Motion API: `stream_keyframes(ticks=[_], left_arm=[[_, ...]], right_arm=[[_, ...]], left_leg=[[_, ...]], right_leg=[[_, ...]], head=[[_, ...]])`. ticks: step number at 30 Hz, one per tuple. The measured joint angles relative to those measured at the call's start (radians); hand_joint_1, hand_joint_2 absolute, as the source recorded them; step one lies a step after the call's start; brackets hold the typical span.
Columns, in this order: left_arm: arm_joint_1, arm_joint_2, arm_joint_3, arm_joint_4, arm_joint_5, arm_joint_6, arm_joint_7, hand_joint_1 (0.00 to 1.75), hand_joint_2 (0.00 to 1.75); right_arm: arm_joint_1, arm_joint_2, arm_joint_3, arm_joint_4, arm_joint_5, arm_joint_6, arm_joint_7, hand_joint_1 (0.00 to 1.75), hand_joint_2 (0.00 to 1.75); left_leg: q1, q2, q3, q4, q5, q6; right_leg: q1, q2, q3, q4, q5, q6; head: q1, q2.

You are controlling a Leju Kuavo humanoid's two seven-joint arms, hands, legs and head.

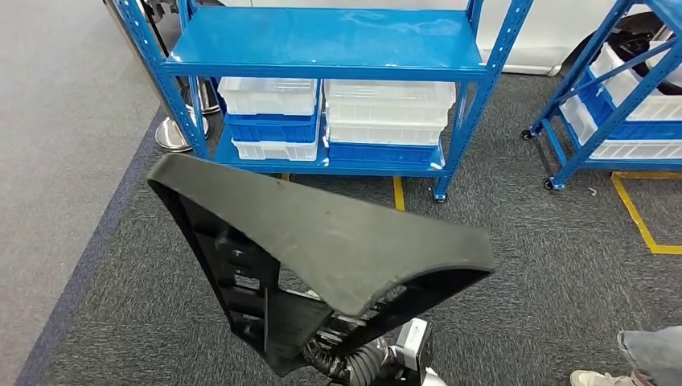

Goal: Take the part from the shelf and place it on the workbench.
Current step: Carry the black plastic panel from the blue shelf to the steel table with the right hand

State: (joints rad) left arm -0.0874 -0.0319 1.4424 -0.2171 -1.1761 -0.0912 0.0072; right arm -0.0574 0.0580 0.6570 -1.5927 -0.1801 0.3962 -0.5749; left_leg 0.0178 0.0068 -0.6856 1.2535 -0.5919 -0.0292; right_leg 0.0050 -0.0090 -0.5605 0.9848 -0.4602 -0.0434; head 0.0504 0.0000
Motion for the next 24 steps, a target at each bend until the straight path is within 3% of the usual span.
stream_keyframes(ticks=[2, 3, 4, 5, 7, 9, 10, 11, 12, 14, 15, 16, 17, 18, 19, 20, 21, 22, 23, 24], left_arm=[[-0.001, 0.000, 0.000, 0.000, 0.000, 0.001, 0.001, 0.00, 1.75], [-0.002, 0.000, 0.000, 0.000, 0.000, 0.001, 0.001, 0.00, 1.75], [-0.003, 0.000, 0.000, 0.000, -0.001, -0.001, 0.001, 0.00, 1.75], [-0.004, 0.000, 0.000, 0.000, -0.003, -0.003, -0.001, 0.00, 1.75], [-0.005, -0.006, -0.003, 0.001, -0.018, -0.005, -0.014, 0.00, 1.75], [-0.003, -0.032, -0.014, 0.001, -0.039, 0.011, -0.036, 0.00, 1.75], [-0.002, -0.049, -0.020, 0.002, -0.045, 0.022, -0.044, 0.00, 1.75], [-0.002, -0.063, -0.025, 0.002, -0.050, 0.031, -0.049, 0.00, 1.75], [-0.002, -0.073, -0.029, 0.002, -0.052, 0.035, -0.051, 0.00, 1.75], [0.000, -0.086, -0.036, 0.002, -0.057, 0.035, -0.052, 0.00, 1.75], [0.000, -0.091, -0.040, 0.002, -0.059, 0.034, -0.050, 0.00, 1.75], [0.001, -0.095, -0.044, 0.002, -0.061, 0.033, -0.048, 0.00, 1.75], [0.000, -0.098, -0.048, 0.002, -0.063, 0.033, -0.045, 0.00, 1.75], [0.000, -0.101, -0.050, 0.002, -0.065, 0.033, -0.042, 0.00, 1.75], [-0.001, -0.103, -0.051, 0.002, -0.066, 0.034, -0.041, 0.00, 1.75], [0.000, -0.105, -0.053, 0.002, -0.068, 0.035, -0.040, 0.00, 1.75], [0.001, -0.107, -0.055, 0.002, -0.070, 0.037, -0.039, 0.00, 1.75], [0.002, -0.109, -0.057, 0.003, -0.072, 0.039, -0.038, 0.00, 1.75], [0.003, -0.110, -0.059, 0.003, -0.074, 0.041, -0.037, 0.00, 1.75], [0.004, -0.110, -0.061, 0.003, -0.076, 0.043, -0.036, 0.00, 1.75]], right_arm=[[0.000, 0.000, 0.000, 0.001, 0.000, 0.000, 0.000, 1.75, 1.75], [0.001, 0.000, 0.000, 0.001, 0.001, 0.000, -0.001, 1.75, 1.75], [0.001, 0.000, 0.000, 0.000, 0.002, -0.001, -0.001, 1.75, 1.75], [0.003, 0.000, 0.000, -0.001, 0.004, -0.002, -0.002, 1.75, 1.75], [0.008, 0.001, 0.000, -0.005, 0.017, -0.015, -0.007, 1.75, 1.75], [0.021, 0.000, 0.000, -0.013, 0.034, -0.034, -0.012, 1.75, 1.75], [0.029, 0.000, 0.000, -0.016, 0.040, -0.039, -0.014, 1.75, 1.75], [0.038, -0.001, 0.000, -0.020, 0.044, -0.043, -0.016, 1.75, 1.75], [0.044, -0.002, -0.001, -0.023, 0.046, -0.043, -0.017, 1.75, 1.75], [0.052, -0.003, -0.001, -0.029, 0.049, -0.043, -0.019, 1.75, 1.75], [0.055, -0.004, -0.002, -0.031, 0.050, -0.042, -0.020, 1.75, 1.75], [0.059, -0.005, -0.002, -0.033, 0.052, -0.042, -0.020, 1.75, 1.75], [0.062, -0.006, -0.003, -0.035, 0.053, -0.041, -0.020, 1.75, 1.75], [0.065, -0.007, -0.003, -0.038, 0.054, -0.041, -0.021, 1.75, 1.75], [0.068, -0.008, -0.003, -0.042, 0.055, -0.040, -0.021, 1.75, 1.75], [0.069, -0.008, -0.003, -0.047, 0.056, -0.040, -0.021, 1.75, 1.75], [0.070, -0.008, -0.003, -0.054, 0.057, -0.041, -0.022, 1.75, 1.75], [0.071, -0.008, -0.004, -0.059, 0.057, -0.041, -0.024, 1.75, 1.75], [0.073, -0.008, -0.004, -0.064, 0.058, -0.041, -0.025, 1.75, 1.75], [0.076, -0.009, -0.004, -0.067, 0.060, -0.042, -0.027, 1.75, 1.75]], left_leg=[[0.007, 0.000, 0.031, 0.028, 0.057, -0.013], [0.012, 0.000, 0.068, -0.005, 0.087, -0.021], [0.015, -0.002, 0.116, -0.063, 0.090, -0.028], [0.016, -0.005, 0.163, -0.130, 0.073, -0.027], [0.010, -0.010, 0.213, -0.213, 0.026, -0.012], [0.006, -0.008, 0.202, -0.222, 0.034, 0.016], [0.005, -0.005, 0.190, -0.221, 0.046, 0.029], [0.005, -0.002, 0.175, -0.223, 0.061, 0.041], [0.005, 0.002, 0.159, -0.224, 0.076, 0.049], [0.000, 0.006, 0.123, -0.223, 0.107, 0.057], [-0.003, 0.007, 0.103, -0.222, 0.123, 0.059], [-0.007, 0.008, 0.083, -0.222, 0.138, 0.059], [-0.010, 0.008, 0.063, -0.221, 0.152, 0.059], [-0.013, 0.008, 0.044, -0.221, 0.165, 0.059], [-0.016, 0.008, 0.030, -0.221, 0.178, 0.058], [-0.018, 0.007, 0.019, -0.220, 0.188, 0.055], [-0.020, 0.006, 0.013, -0.220, 0.199, 0.051], [-0.019, 0.007, 0.011, -0.222, 0.210, 0.047], [-0.017, 0.007, 0.011, -0.226, 0.222, 0.041], [-0.014, 0.007, 0.008, -0.230, 0.233, 0.034]], right_leg=[[-0.007, -0.004, -0.045, 0.024, 0.017, 0.008], [-0.011, -0.004, -0.070, 0.040, 0.024, 0.015], [-0.013, -0.004, -0.093, 0.056, 0.031, 0.022], [-0.014, -0.003, -0.110, 0.071, 0.036, 0.029], [-0.011, -0.003, -0.124, 0.086, 0.049, 0.043], [-0.013, -0.003, -0.127, 0.085, 0.065, 0.057], [-0.016, -0.002, -0.133, 0.090, 0.051, 0.063], [-0.019, 0.000, -0.142, 0.109, 0.016, 0.068], [-0.021, 0.002, -0.152, 0.145, -0.039, 0.071], [-0.020, 0.004, -0.165, 0.257, -0.145, 0.074], [-0.019, 0.005, -0.164, 0.311, -0.162, 0.074], [-0.019, 0.005, -0.155, 0.348, -0.151, 0.072], [-0.018, 0.006, -0.136, 0.360, -0.122, 0.068], [-0.015, 0.006, -0.097, 0.333, -0.090, 0.061], [-0.011, 0.006, -0.037, 0.273, -0.080, 0.051], [-0.005, 0.006, 0.039, 0.181, -0.090, 0.040], [0.001, 0.004, 0.107, 0.091, -0.113, 0.032], [0.007, 0.003, 0.152, 0.023, -0.135, 0.027], [0.011, 0.002, 0.172, -0.017, -0.143, 0.024], [0.011, 0.000, 0.168, -0.027, -0.136, 0.021]], head=[[0.000, 0.000], [0.000, 0.000], [-0.001, 0.000], [-0.001, 0.000], [0.001, 0.000], [0.003, 0.000], [0.003, 0.000], [0.004, 0.000], [0.004, 0.000], [0.006, 0.000], [0.007, 0.000], [0.007, 0.000], [0.007, 0.000], [0.007, 0.000], [0.007, 0.000], [0.007, 0.000], [0.006, 0.000], [0.006, 0.000], [0.007, 0.000], [0.008, 0.000]])
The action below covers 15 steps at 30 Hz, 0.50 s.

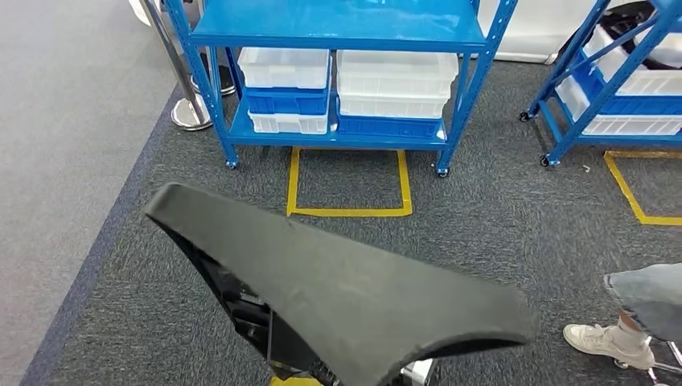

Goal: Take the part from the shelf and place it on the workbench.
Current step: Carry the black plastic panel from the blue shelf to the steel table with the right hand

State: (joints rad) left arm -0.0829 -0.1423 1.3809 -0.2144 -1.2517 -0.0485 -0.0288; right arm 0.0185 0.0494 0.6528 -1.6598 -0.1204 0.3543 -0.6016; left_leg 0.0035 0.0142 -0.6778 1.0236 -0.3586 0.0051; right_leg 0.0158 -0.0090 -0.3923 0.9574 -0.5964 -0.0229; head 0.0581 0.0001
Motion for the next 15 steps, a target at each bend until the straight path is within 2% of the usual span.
stream_keyframes(ticks=[1, 2, 3, 5, 6, 7, 8, 9, 10, 11, 12, 13, 15], left_arm=[[0.001, 0.000, -0.003, 0.000, -0.001, 0.002, 0.001, 0.00, 1.75], [0.002, -0.001, -0.006, 0.000, -0.002, 0.003, 0.002, 0.00, 1.75], [0.004, -0.001, -0.008, 0.000, -0.002, 0.005, 0.003, 0.00, 1.75], [0.006, -0.003, -0.011, 0.001, -0.003, 0.006, 0.005, 0.00, 1.75], [0.007, -0.004, -0.012, 0.001, -0.003, 0.006, 0.006, 0.00, 1.75], [0.008, -0.004, -0.012, 0.001, -0.003, 0.006, 0.006, 0.00, 1.75], [0.008, -0.004, -0.012, 0.001, -0.003, 0.006, 0.006, 0.00, 1.75], [0.007, -0.004, -0.013, 0.001, -0.003, 0.007, 0.006, 0.00, 1.75], [0.007, -0.003, -0.013, 0.001, -0.004, 0.007, 0.006, 0.00, 1.75], [0.007, -0.002, -0.013, 0.001, -0.004, 0.007, 0.006, 0.00, 1.75], [0.007, -0.002, -0.013, 0.001, -0.004, 0.008, 0.007, 0.00, 1.75], [0.007, -0.001, -0.013, 0.001, -0.004, 0.008, 0.007, 0.00, 1.75], [0.006, -0.001, -0.013, 0.001, -0.004, 0.008, 0.009, 0.00, 1.75]], right_arm=[[0.004, 0.000, 0.000, -0.002, 0.002, -0.001, -0.001, 1.75, 1.75], [0.008, 0.000, 0.000, -0.003, 0.005, -0.002, -0.002, 1.75, 1.75], [0.011, 0.000, 0.000, -0.005, 0.009, -0.003, -0.003, 1.75, 1.75], [0.015, 0.000, 0.000, -0.008, 0.019, -0.010, -0.006, 1.75, 1.75], [0.018, 0.000, 0.000, -0.010, 0.024, -0.013, -0.008, 1.75, 1.75], [0.020, 0.000, 0.000, -0.010, 0.027, -0.015, -0.010, 1.75, 1.75], [0.021, 0.000, 0.000, -0.010, 0.029, -0.016, -0.011, 1.75, 1.75], [0.022, 0.000, 0.000, -0.010, 0.031, -0.016, -0.012, 1.75, 1.75], [0.023, 0.000, 0.000, -0.011, 0.032, -0.017, -0.013, 1.75, 1.75], [0.023, 0.000, 0.000, -0.014, 0.035, -0.017, -0.014, 1.75, 1.75], [0.023, 0.000, 0.000, -0.017, 0.037, -0.018, -0.015, 1.75, 1.75], [0.023, 0.000, 0.000, -0.019, 0.040, -0.019, -0.016, 1.75, 1.75], [0.024, 0.000, 0.000, -0.023, 0.043, -0.018, -0.017, 1.75, 1.75]], left_leg=[[0.003, -0.001, -0.005, 0.001, -0.003, -0.005], [0.005, -0.003, -0.011, 0.015, -0.026, -0.010], [0.006, -0.005, -0.022, 0.049, -0.068, -0.013], [0.007, -0.006, -0.049, 0.168, -0.163, -0.019], [0.008, -0.006, -0.060, 0.230, -0.186, -0.022], [0.008, -0.006, -0.062, 0.270, -0.186, -0.024], [0.008, -0.006, -0.047, 0.275, -0.168, -0.026], [0.008, -0.006, -0.012, 0.241, -0.144, -0.025], [0.008, -0.006, 0.034, 0.178, -0.130, -0.023], [0.007, -0.006, 0.081, 0.111, -0.129, -0.020], [0.006, -0.006, 0.114, 0.059, -0.135, -0.016], [0.004, -0.007, 0.131, 0.028, -0.145, -0.012], [0.004, -0.006, 0.134, 0.014, -0.146, -0.002]], right_leg=[[0.000, -0.001, -0.007, -0.003, 0.013, -0.006], [-0.002, -0.003, -0.015, -0.005, 0.024, -0.013], [-0.003, -0.004, -0.025, -0.006, 0.036, -0.019], [-0.002, -0.005, -0.049, 0.002, 0.051, -0.026], [-0.001, -0.006, -0.063, 0.009, 0.057, -0.026], [-0.001, -0.006, -0.078, 0.017, 0.061, -0.024], [-0.001, -0.006, -0.092, 0.028, 0.064, -0.023], [-0.002, -0.006, -0.103, 0.039, 0.065, -0.021], [-0.003, -0.006, -0.113, 0.050, 0.065, -0.020], [-0.002, -0.006, -0.122, 0.061, 0.064, -0.018], [-0.001, -0.006, -0.129, 0.069, 0.064, -0.014], [0.001, -0.006, -0.134, 0.075, 0.064, -0.010], [0.003, -0.005, -0.141, 0.080, 0.067, 0.000]], head=[[0.001, 0.000], [0.001, 0.000], [0.001, 0.000], [-0.001, 0.000], [-0.001, 0.000], [-0.001, 0.000], [-0.001, 0.000], [-0.001, 0.000], [-0.002, 0.000], [-0.002, 0.000], [-0.002, 0.000], [-0.001, 0.000], [-0.001, 0.000]])
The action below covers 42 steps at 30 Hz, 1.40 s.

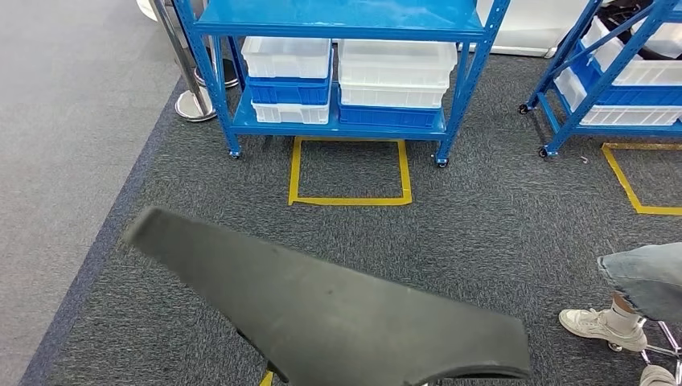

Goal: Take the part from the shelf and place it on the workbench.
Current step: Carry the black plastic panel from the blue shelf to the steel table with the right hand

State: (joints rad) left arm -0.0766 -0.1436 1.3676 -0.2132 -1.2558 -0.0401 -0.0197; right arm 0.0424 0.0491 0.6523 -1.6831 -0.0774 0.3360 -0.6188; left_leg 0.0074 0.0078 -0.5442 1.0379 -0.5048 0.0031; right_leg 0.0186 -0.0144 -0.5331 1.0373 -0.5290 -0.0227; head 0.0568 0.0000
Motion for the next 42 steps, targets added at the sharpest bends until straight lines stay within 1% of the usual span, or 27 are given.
stream_keyframes(ticks=[1, 3, 5, 7, 8, 9, 10, 12, 14, 17, 19, 21, 22, 23, 25, 27, 28, 29, 31, 33, 34, 36, 37, 38, 39, 40, 42], left_arm=[[0.000, 0.000, 0.000, 0.000, 0.000, 0.000, 0.001, 0.00, 1.75], [-0.001, -0.001, 0.000, 0.000, 0.000, 0.000, 0.002, 0.00, 1.75], [-0.001, 0.000, 0.000, 0.000, 0.000, 0.001, 0.002, 0.00, 1.75], [-0.001, 0.000, 0.000, 0.000, 0.000, 0.001, 0.002, 0.00, 1.75], [0.000, 0.001, 0.000, 0.000, 0.000, 0.001, 0.002, 0.00, 1.75], [0.000, 0.001, 0.000, 0.000, 0.000, 0.001, 0.002, 0.00, 1.75], [0.000, 0.001, 0.000, 0.000, 0.000, 0.001, 0.002, 0.00, 1.75], [-0.001, 0.001, 0.000, 0.000, 0.000, 0.001, 0.001, 0.00, 1.75], [-0.004, 0.001, 0.000, 0.000, 0.000, 0.001, 0.001, 0.00, 1.75], [-0.003, 0.002, 0.000, 0.000, 0.000, 0.002, 0.002, 0.00, 1.75], [-0.002, 0.002, 0.000, 0.000, 0.000, 0.003, 0.003, 0.00, 1.75], [-0.001, 0.003, 0.000, 0.000, 0.000, 0.006, 0.004, 0.00, 1.75], [0.000, 0.004, 0.000, 0.000, 0.000, 0.007, 0.005, 0.00, 1.75], [0.001, 0.005, 0.000, 0.000, 0.000, 0.009, 0.005, 0.00, 1.75], [0.002, 0.007, 0.000, 0.000, 0.000, 0.013, 0.006, 0.00, 1.75], [0.000, 0.007, 0.000, 0.000, 0.000, 0.014, 0.007, 0.00, 1.75], [-0.002, 0.007, 0.000, 0.000, 0.000, 0.015, 0.008, 0.00, 1.75], [-0.003, 0.007, 0.000, 0.000, 0.000, 0.015, 0.008, 0.00, 1.75], [-0.002, 0.007, 0.000, 0.000, 0.000, 0.016, 0.010, 0.00, 1.75], [0.000, 0.007, 0.000, 0.000, 0.000, 0.016, 0.012, 0.00, 1.75], [0.000, 0.007, 0.000, 0.000, 0.000, 0.016, 0.013, 0.00, 1.75], [-0.001, 0.007, 0.000, 0.000, 0.000, 0.017, 0.014, 0.00, 1.75], [-0.001, 0.007, 0.000, 0.000, 0.000, 0.017, 0.014, 0.00, 1.75], [-0.001, 0.007, 0.000, 0.000, 0.000, 0.017, 0.014, 0.00, 1.75], [-0.001, 0.007, 0.000, 0.000, 0.001, 0.017, 0.014, 0.00, 1.75], [-0.001, 0.007, 0.000, 0.000, 0.001, 0.017, 0.014, 0.00, 1.75], [-0.002, 0.006, 0.000, 0.000, 0.001, 0.017, 0.014, 0.00, 1.75]], right_arm=[[0.000, 0.000, 0.000, -0.001, 0.001, 0.000, 0.000, 1.75, 1.75], [0.001, 0.000, 0.000, -0.005, 0.001, 0.002, -0.001, 1.75, 1.75], [0.002, 0.000, 0.000, -0.007, 0.000, 0.003, -0.002, 1.75, 1.75], [0.005, -0.002, 0.000, -0.007, 0.001, 0.002, -0.003, 1.75, 1.75], [0.006, -0.003, 0.000, -0.007, 0.004, 0.001, -0.004, 1.75, 1.75], [0.007, -0.004, 0.000, -0.008, 0.007, -0.001, -0.005, 1.75, 1.75], [0.007, -0.004, 0.000, -0.009, 0.011, -0.002, -0.006, 1.75, 1.75], [0.007, -0.005, 0.000, -0.013, 0.017, -0.005, -0.008, 1.75, 1.75], [0.009, -0.005, 0.000, -0.016, 0.024, -0.011, -0.012, 1.75, 1.75], [0.011, -0.006, 0.000, -0.020, 0.037, -0.018, -0.016, 1.75, 1.75], [0.012, -0.006, 0.000, -0.023, 0.041, -0.019, -0.018, 1.75, 1.75], [0.017, -0.006, 0.000, -0.025, 0.042, -0.021, -0.019, 1.75, 1.75], [0.020, -0.007, 0.000, -0.026, 0.043, -0.022, -0.019, 1.75, 1.75], [0.022, -0.007, 0.000, -0.026, 0.044, -0.024, -0.020, 1.75, 1.75], [0.025, -0.007, 0.000, -0.026, 0.046, -0.027, -0.022, 1.75, 1.75], [0.025, -0.007, 0.000, -0.026, 0.049, -0.031, -0.025, 1.75, 1.75], [0.026, -0.007, 0.000, -0.027, 0.051, -0.031, -0.027, 1.75, 1.75], [0.027, -0.007, 0.000, -0.027, 0.052, -0.032, -0.029, 1.75, 1.75], [0.028, -0.008, 0.000, -0.029, 0.056, -0.032, -0.031, 1.75, 1.75], [0.029, -0.008, 0.000, -0.031, 0.057, -0.032, -0.033, 1.75, 1.75], [0.029, -0.008, 0.000, -0.033, 0.058, -0.032, -0.034, 1.75, 1.75], [0.032, -0.011, 0.000, -0.034, 0.058, -0.032, -0.035, 1.75, 1.75], [0.034, -0.012, 0.000, -0.034, 0.058, -0.032, -0.035, 1.75, 1.75], [0.035, -0.014, 0.000, -0.034, 0.058, -0.032, -0.035, 1.75, 1.75], [0.036, -0.015, 0.000, -0.034, 0.058, -0.032, -0.035, 1.75, 1.75], [0.037, -0.015, 0.000, -0.034, 0.058, -0.032, -0.035, 1.75, 1.75], [0.037, -0.016, 0.000, -0.034, 0.058, -0.032, -0.035, 1.75, 1.75]], left_leg=[[0.002, 0.001, -0.001, -0.005, 0.003, 0.007], [0.007, 0.003, -0.007, -0.012, 0.013, 0.022], [0.007, 0.005, -0.018, -0.012, 0.021, 0.031], [0.007, 0.005, -0.027, -0.012, 0.027, 0.032], [0.007, 0.004, -0.030, -0.011, 0.030, 0.030], [0.008, 0.004, -0.031, -0.011, 0.032, 0.028], [0.009, 0.002, -0.031, -0.011, 0.035, 0.025], [0.008, -0.003, -0.035, -0.010, 0.040, 0.013], [0.007, -0.009, -0.042, -0.011, 0.049, -0.002], [0.012, -0.015, -0.051, -0.008, 0.050, -0.021], [0.015, -0.015, -0.083, 0.062, -0.002, -0.027], [0.015, -0.013, -0.135, 0.195, -0.075, -0.029], [0.015, -0.013, -0.152, 0.244, -0.093, -0.030], [0.014, -0.013, -0.151, 0.258, -0.092, -0.028], [0.012, -0.004, -0.096, 0.175, -0.045, -0.021], [0.003, 0.028, -0.025, 0.046, -0.005, -0.009], [-0.002, 0.040, -0.006, 0.007, 0.003, -0.002], [-0.006, 0.046, 0.000, -0.010, 0.002, 0.003], [-0.006, 0.032, -0.003, -0.017, 0.010, 0.012], [0.001, 0.018, -0.003, -0.027, 0.020, 0.024], [0.005, 0.011, -0.002, -0.032, 0.025, 0.030], [0.005, -0.004, -0.010, -0.032, 0.031, 0.036], [0.005, -0.014, -0.014, -0.030, 0.033, 0.036], [0.006, -0.024, -0.017, -0.028, 0.034, 0.035], [0.006, -0.036, -0.019, -0.025, 0.034, 0.034], [0.006, -0.047, -0.020, -0.021, 0.034, 0.033], [0.007, -0.069, -0.023, -0.016, 0.034, 0.026]], right_leg=[[0.000, 0.002, -0.003, 0.005, -0.003, 0.006], [-0.004, 0.008, -0.026, 0.057, -0.042, 0.019], [-0.014, 0.011, -0.081, 0.178, -0.110, 0.030], [-0.024, 0.011, -0.120, 0.268, -0.139, 0.038], [-0.029, 0.011, -0.114, 0.262, -0.124, 0.040], [-0.033, 0.011, -0.089, 0.218, -0.094, 0.042], [-0.037, 0.013, -0.051, 0.147, -0.057, 0.043], [-0.037, 0.026, 0.010, 0.025, -0.014, 0.042], [-0.030, 0.033, 0.020, -0.012, -0.007, 0.036], [-0.028, 0.019, 0.012, -0.019, 0.008, 0.014], [-0.030, 0.005, 0.006, -0.026, 0.019, -0.001], [-0.023, -0.010, -0.003, -0.025, 0.023, -0.008], [-0.019, -0.018, -0.007, -0.023, 0.024, -0.009], [-0.015, -0.026, -0.010, -0.020, 0.024, -0.011], [-0.010, -0.040, -0.014, -0.013, 0.023, -0.012], [-0.005, -0.054, -0.015, -0.007, 0.020, -0.010], [-0.003, -0.061, -0.016, -0.005, 0.020, -0.007], [-0.001, -0.068, -0.017, -0.005, 0.020, -0.004], [0.000, -0.079, -0.017, -0.005, 0.021, 0.005], [-0.004, -0.050, -0.023, 0.016, 0.000, 0.016], [-0.008, -0.027, -0.038, 0.052, -0.027, 0.023], [-0.017, 0.006, -0.092, 0.175, -0.094, 0.031], [-0.021, 0.009, -0.118, 0.233, -0.117, 0.034], [-0.024, 0.010, -0.132, 0.264, -0.120, 0.037], [-0.027, 0.011, -0.129, 0.257, -0.103, 0.038], [-0.030, 0.015, -0.106, 0.211, -0.069, 0.039], [-0.036, 0.054, -0.041, 0.075, -0.008, 0.037]], head=[[0.000, 0.000], [0.001, 0.000], [0.001, 0.000], [0.001, 0.000], [0.001, 0.000], [0.001, 0.000], [0.001, 0.000], [0.001, 0.000], [0.000, 0.000], [0.001, 0.000], [-0.001, 0.000], [-0.002, 0.000], [-0.002, 0.000], [-0.002, 0.000], [-0.002, 0.000], [-0.001, 0.000], [-0.001, 0.000], [-0.001, 0.000], [-0.001, 0.000], [0.000, 0.000], [0.000, 0.000], [0.000, 0.000], [0.000, 0.000], [0.000, 0.000], [0.000, 0.000], [0.000, 0.000], [0.000, 0.000]])
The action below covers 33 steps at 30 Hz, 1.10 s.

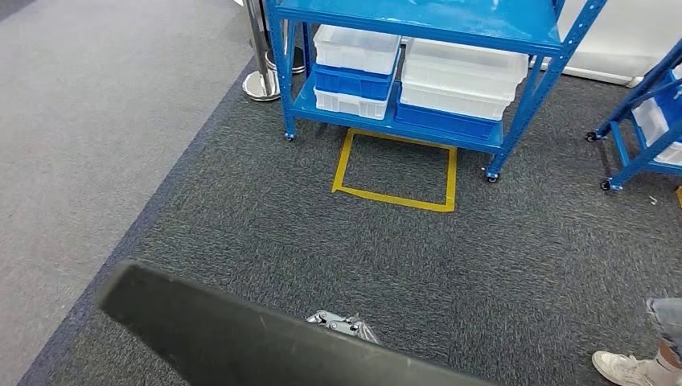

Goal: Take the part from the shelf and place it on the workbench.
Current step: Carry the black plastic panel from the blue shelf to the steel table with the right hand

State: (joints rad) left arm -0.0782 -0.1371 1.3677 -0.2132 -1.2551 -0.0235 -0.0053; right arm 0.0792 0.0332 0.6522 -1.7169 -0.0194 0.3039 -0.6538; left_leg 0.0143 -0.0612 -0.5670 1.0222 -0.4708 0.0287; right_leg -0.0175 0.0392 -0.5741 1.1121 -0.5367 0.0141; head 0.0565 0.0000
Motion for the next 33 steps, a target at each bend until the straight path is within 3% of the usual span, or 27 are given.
stream_keyframes(ticks=[2, 3, 5, 7, 9, 11, 12, 14, 16, 18, 20, 22, 24, 26, 27, 28, 29, 31, 33], left_arm=[[-0.002, -0.001, 0.000, 0.000, 0.000, 0.000, 0.000, 0.00, 1.75], [-0.002, -0.001, 0.000, 0.000, 0.000, 0.000, 0.000, 0.00, 1.75], [0.000, 0.000, 0.000, 0.000, 0.000, 0.001, 0.000, 0.00, 1.75], [0.000, 0.000, 0.000, 0.000, 0.000, 0.001, 0.000, 0.00, 1.75], [-0.002, 0.000, 0.000, 0.000, 0.000, 0.001, 0.000, 0.00, 1.75], [-0.001, 0.000, 0.000, 0.000, 0.000, 0.001, 0.001, 0.00, 1.75], [0.000, 0.000, 0.000, 0.000, 0.000, 0.001, 0.001, 0.00, 1.75], [0.002, 0.001, 0.000, 0.000, -0.001, 0.001, 0.003, 0.00, 1.75], [0.001, 0.001, 0.000, 0.000, -0.002, 0.001, 0.004, 0.00, 1.75], [0.000, 0.001, 0.000, 0.000, -0.004, 0.001, 0.004, 0.00, 1.75], [0.001, 0.001, 0.000, 0.000, -0.005, 0.001, 0.004, 0.00, 1.75], [0.001, 0.002, 0.000, 0.000, -0.005, 0.001, 0.004, 0.00, 1.75], [0.000, 0.002, 0.000, 0.000, -0.005, 0.001, 0.004, 0.00, 1.75], [0.001, 0.002, 0.000, 0.000, -0.005, 0.001, 0.004, 0.00, 1.75], [0.001, 0.002, 0.000, 0.000, -0.005, 0.001, 0.005, 0.00, 1.75], [0.001, 0.002, 0.000, 0.000, -0.005, 0.001, 0.005, 0.00, 1.75], [0.001, 0.002, 0.000, 0.000, -0.004, 0.001, 0.006, 0.00, 1.75], [0.001, 0.002, 0.000, 0.000, -0.003, 0.000, 0.007, 0.00, 1.75], [0.000, 0.002, 0.000, 0.000, -0.001, 0.000, 0.007, 0.00, 1.75]], right_arm=[[0.001, 0.000, 0.000, 0.000, 0.000, 0.000, 0.000, 1.75, 1.75], [0.002, -0.001, 0.000, 0.000, 0.000, 0.000, 0.000, 1.75, 1.75], [0.002, -0.001, 0.000, -0.001, 0.000, 0.000, 0.000, 1.75, 1.75], [0.002, 0.000, 0.000, -0.002, 0.001, 0.000, -0.001, 1.75, 1.75], [0.003, 0.000, 0.000, -0.002, 0.004, 0.000, -0.002, 1.75, 1.75], [0.005, 0.000, 0.000, -0.002, 0.010, 0.000, -0.002, 1.75, 1.75], [0.006, 0.000, 0.000, -0.002, 0.013, 0.000, -0.002, 1.75, 1.75], [0.006, 0.001, 0.000, -0.002, 0.019, 0.000, -0.002, 1.75, 1.75], [0.006, 0.002, 0.000, -0.002, 0.023, -0.001, -0.003, 1.75, 1.75], [0.006, 0.002, 0.000, -0.002, 0.027, -0.001, -0.003, 1.75, 1.75], [0.005, 0.002, 0.000, -0.002, 0.031, -0.001, -0.003, 1.75, 1.75], [0.004, 0.003, 0.000, -0.003, 0.034, -0.002, -0.004, 1.75, 1.75], [0.004, 0.003, 0.000, -0.002, 0.035, -0.003, -0.006, 1.75, 1.75], [0.006, 0.002, 0.000, -0.001, 0.036, -0.004, -0.007, 1.75, 1.75], [0.007, 0.002, 0.000, 0.000, 0.036, -0.005, -0.007, 1.75, 1.75], [0.007, 0.002, 0.000, 0.001, 0.036, -0.006, -0.008, 1.75, 1.75], [0.007, 0.002, 0.000, 0.001, 0.037, -0.007, -0.008, 1.75, 1.75], [0.006, 0.002, 0.000, 0.001, 0.038, -0.010, -0.010, 1.75, 1.75], [0.007, 0.002, 0.000, 0.002, 0.038, -0.015, -0.012, 1.75, 1.75]], left_leg=[[0.001, -0.018, -0.009, 0.002, 0.004, -0.014], [0.001, -0.027, -0.013, 0.001, 0.008, -0.022], [0.005, -0.036, -0.020, 0.000, 0.011, -0.036], [0.005, -0.002, -0.042, 0.046, -0.021, -0.044], [0.005, 0.041, -0.094, 0.163, -0.088, -0.048], [0.006, 0.051, -0.137, 0.269, -0.130, -0.052], [0.006, 0.053, -0.136, 0.276, -0.126, -0.052], [0.005, 0.067, -0.076, 0.177, -0.071, -0.047], [-0.003, 0.106, -0.003, 0.043, -0.028, -0.036], [-0.011, 0.123, 0.017, -0.005, -0.021, -0.027], [-0.010, 0.104, 0.014, -0.010, -0.013, -0.018], [-0.003, 0.087, 0.016, -0.020, -0.003, -0.006], [0.000, 0.070, 0.014, -0.024, 0.005, 0.003], [0.000, 0.049, 0.009, -0.022, 0.008, 0.006], [-0.001, 0.037, 0.007, -0.020, 0.009, 0.006], [-0.001, 0.024, 0.006, -0.018, 0.009, 0.005], [0.000, 0.011, 0.006, -0.015, 0.009, 0.004], [0.000, -0.013, 0.001, -0.006, 0.006, -0.004], [0.000, -0.034, -0.009, 0.000, 0.008, -0.019]], right_leg=[[0.000, 0.033, 0.029, -0.071, 0.019, -0.004], [0.003, 0.034, 0.029, -0.074, 0.019, -0.007], [0.002, 0.013, 0.028, -0.081, 0.027, -0.019], [-0.001, -0.012, 0.030, -0.091, 0.034, -0.034], [0.003, -0.039, 0.027, -0.093, 0.037, -0.041], [0.009, -0.066, 0.022, -0.090, 0.036, -0.043], [0.011, -0.079, 0.020, -0.088, 0.036, -0.044], [0.014, -0.101, 0.020, -0.086, 0.034, -0.044], [0.019, -0.119, 0.021, -0.084, 0.033, -0.040], [0.022, -0.133, 0.022, -0.083, 0.033, -0.032], [0.022, -0.141, 0.024, -0.083, 0.032, -0.022], [0.019, -0.110, 0.015, -0.053, 0.004, -0.011], [0.014, -0.062, -0.030, 0.051, -0.060, -0.004], [0.010, -0.045, -0.083, 0.166, -0.104, 0.001], [0.008, -0.044, -0.092, 0.184, -0.100, 0.002], [0.005, -0.042, -0.082, 0.164, -0.076, 0.003], [0.003, -0.037, -0.056, 0.108, -0.039, 0.002], [-0.002, 0.003, 0.002, -0.016, 0.014, -0.003], [-0.001, 0.032, 0.022, -0.069, 0.025, -0.009]], head=[[0.000, 0.000], [0.000, 0.000], [0.000, 0.000], [-0.003, 0.000], [-0.006, 0.000], [-0.006, 0.000], [-0.006, 0.000], [-0.006, 0.000], [-0.006, 0.000], [-0.005, 0.000], [-0.006, 0.000], [-0.005, 0.000], [-0.004, 0.000], [-0.004, 0.000], [-0.004, 0.000], [-0.004, 0.000], [-0.004, 0.000], [-0.004, 0.000], [-0.004, 0.000]])
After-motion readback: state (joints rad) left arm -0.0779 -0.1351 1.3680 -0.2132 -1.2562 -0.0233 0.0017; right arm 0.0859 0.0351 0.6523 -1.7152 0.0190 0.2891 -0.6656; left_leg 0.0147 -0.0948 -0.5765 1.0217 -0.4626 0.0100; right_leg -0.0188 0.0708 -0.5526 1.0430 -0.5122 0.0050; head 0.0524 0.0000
